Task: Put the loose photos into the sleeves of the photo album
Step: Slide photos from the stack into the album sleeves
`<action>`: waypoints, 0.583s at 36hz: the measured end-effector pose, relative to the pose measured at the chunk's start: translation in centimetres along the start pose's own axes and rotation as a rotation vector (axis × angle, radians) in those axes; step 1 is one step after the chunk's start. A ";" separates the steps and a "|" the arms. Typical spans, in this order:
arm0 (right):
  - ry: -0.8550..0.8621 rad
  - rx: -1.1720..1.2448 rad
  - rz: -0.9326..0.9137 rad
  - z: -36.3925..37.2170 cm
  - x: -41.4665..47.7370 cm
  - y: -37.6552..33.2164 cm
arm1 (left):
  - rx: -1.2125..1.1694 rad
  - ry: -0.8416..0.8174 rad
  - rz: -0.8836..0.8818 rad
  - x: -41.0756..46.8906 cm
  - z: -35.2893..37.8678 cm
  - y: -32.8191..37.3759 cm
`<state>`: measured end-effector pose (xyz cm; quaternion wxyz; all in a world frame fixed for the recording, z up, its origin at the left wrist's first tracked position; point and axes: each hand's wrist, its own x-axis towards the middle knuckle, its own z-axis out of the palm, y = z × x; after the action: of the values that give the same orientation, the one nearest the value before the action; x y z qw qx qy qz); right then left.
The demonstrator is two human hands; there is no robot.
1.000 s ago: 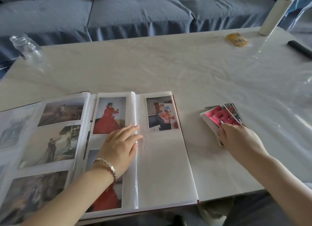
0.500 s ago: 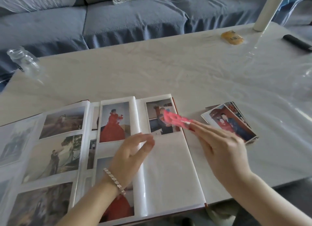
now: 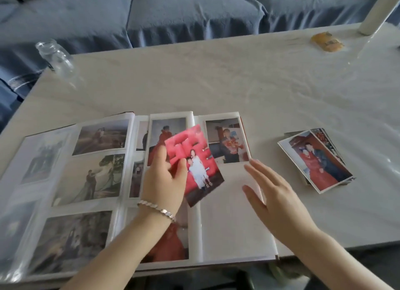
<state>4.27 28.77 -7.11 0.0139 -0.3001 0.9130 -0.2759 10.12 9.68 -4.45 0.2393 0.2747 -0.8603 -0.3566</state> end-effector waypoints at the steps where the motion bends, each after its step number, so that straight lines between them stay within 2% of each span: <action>1: -0.038 -0.002 0.065 -0.3 0.1 0.3 | 0.026 0.011 0.031 0.0 -0.4 0.0; 4: -0.169 0.006 0.182 -0.4 0.2 1.1 | 0.122 -0.031 0.110 -0.2 -1.6 0.0; 8: -0.251 -0.019 0.225 0.6 0.1 0.9 | 0.191 -0.096 0.218 -0.5 -2.6 0.2; 13: -0.222 -0.038 0.234 1.4 -0.1 0.6 | 0.265 -0.175 0.324 -0.7 -3.3 0.4; 21: -0.205 -0.040 0.237 1.6 -0.2 0.6 | 0.446 -0.140 0.512 -0.8 -3.1 1.3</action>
<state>4.45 28.50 -8.81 0.1335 -0.2170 0.9412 -0.2220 12.21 9.45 -1.71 0.1952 0.0702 -0.9725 -0.1060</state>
